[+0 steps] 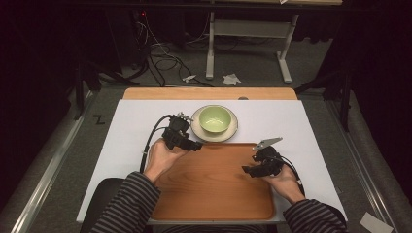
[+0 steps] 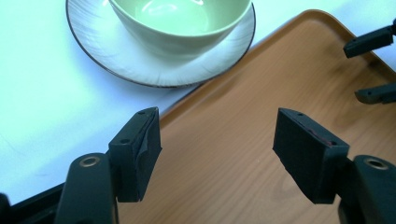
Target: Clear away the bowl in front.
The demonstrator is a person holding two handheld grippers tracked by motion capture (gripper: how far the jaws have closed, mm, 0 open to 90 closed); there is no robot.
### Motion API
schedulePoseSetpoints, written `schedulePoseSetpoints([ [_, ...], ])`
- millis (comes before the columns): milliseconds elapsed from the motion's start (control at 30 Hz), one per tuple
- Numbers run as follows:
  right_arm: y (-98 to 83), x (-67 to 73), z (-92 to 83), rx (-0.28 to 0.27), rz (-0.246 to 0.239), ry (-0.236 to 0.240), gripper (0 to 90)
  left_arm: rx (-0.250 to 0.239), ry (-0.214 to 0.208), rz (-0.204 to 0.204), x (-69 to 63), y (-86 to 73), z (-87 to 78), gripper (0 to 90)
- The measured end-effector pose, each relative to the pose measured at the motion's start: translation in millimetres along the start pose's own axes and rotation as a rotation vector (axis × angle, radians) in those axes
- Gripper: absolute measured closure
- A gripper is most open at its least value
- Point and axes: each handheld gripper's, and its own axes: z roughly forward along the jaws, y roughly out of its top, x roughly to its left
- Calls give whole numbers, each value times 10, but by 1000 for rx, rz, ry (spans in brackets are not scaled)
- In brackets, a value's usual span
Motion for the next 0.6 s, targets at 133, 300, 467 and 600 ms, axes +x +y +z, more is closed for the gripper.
schedulePoseSetpoints([
  [133, 0, 2, 0, 2, -3, 1, 387, -10, -2, -8, 13, 59, 4, 323],
  [300, 0, 5, 0, 2, -3, 2, 387, -12, -27, -14, 36, 138, 16, 327],
  [467, -1, 5, 0, 1, -6, 2, 387, -15, -30, -20, 60, 205, 44, 325],
  [600, -1, 3, -2, 0, -8, 2, 387, -7, -22, -22, 90, 267, 74, 317],
])
